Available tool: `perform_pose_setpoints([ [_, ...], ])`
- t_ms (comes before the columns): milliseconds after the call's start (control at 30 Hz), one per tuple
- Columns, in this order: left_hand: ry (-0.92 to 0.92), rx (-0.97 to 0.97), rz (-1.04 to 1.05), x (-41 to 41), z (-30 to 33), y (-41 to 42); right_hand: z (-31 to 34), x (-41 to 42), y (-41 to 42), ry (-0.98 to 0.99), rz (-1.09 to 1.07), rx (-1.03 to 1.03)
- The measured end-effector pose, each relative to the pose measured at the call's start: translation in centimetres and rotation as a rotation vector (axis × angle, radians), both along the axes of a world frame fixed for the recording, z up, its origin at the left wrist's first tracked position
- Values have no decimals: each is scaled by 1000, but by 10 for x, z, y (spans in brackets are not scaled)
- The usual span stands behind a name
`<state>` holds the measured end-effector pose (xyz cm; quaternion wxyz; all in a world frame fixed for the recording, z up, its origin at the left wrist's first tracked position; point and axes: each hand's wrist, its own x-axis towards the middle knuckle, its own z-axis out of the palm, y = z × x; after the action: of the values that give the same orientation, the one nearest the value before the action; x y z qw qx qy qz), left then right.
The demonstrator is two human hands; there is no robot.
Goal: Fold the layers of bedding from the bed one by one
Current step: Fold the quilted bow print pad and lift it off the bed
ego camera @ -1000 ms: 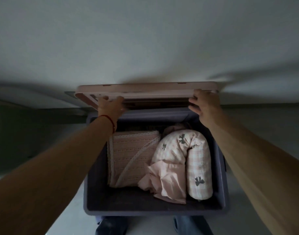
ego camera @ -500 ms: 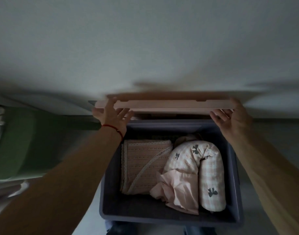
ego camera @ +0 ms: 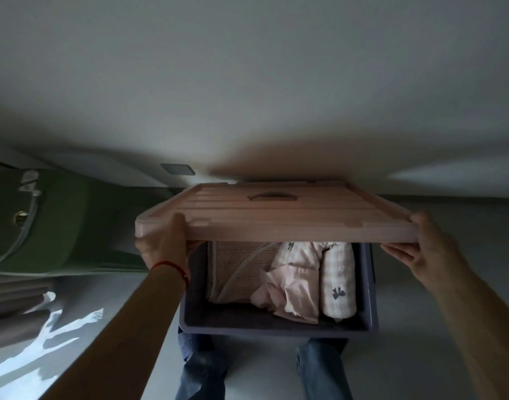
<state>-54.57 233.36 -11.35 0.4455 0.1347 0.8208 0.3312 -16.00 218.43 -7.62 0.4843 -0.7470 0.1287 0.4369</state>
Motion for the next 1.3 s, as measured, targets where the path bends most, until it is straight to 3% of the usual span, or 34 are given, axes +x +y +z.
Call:
perform_pose_setpoints([
  [133, 31, -90, -79, -33, 0, -46, 1, -11, -53, 7, 57, -174],
  [233, 52, -251, -172, -57, -11, -63, -23, -17, -87, -86, 255, -357],
  [400, 329, -499, -672, -99, -43, -92, -63, -30, -130, -242, 589, -610],
  [667, 364, -682, -929, -131, -101, -133, -121, -50, -178, -241, 615, -682],
  [767, 487, -735, -1116, -123, -126, -129, -141, -54, -171, -264, 827, -724],
  [833, 528, -668, -1097, -109, -136, -121, -161, -52, -165, -302, 832, -729],
  [933, 392, -473, -909, -94, -161, -88, -181, -42, -133, -304, 710, -635],
  [1100, 253, -343, -790, -88, -200, -33, -215, -14, -87, -192, 599, -517],
  [1300, 160, -339, -748, -111, -221, -27, -237, -12, -89, -293, 555, -567],
])
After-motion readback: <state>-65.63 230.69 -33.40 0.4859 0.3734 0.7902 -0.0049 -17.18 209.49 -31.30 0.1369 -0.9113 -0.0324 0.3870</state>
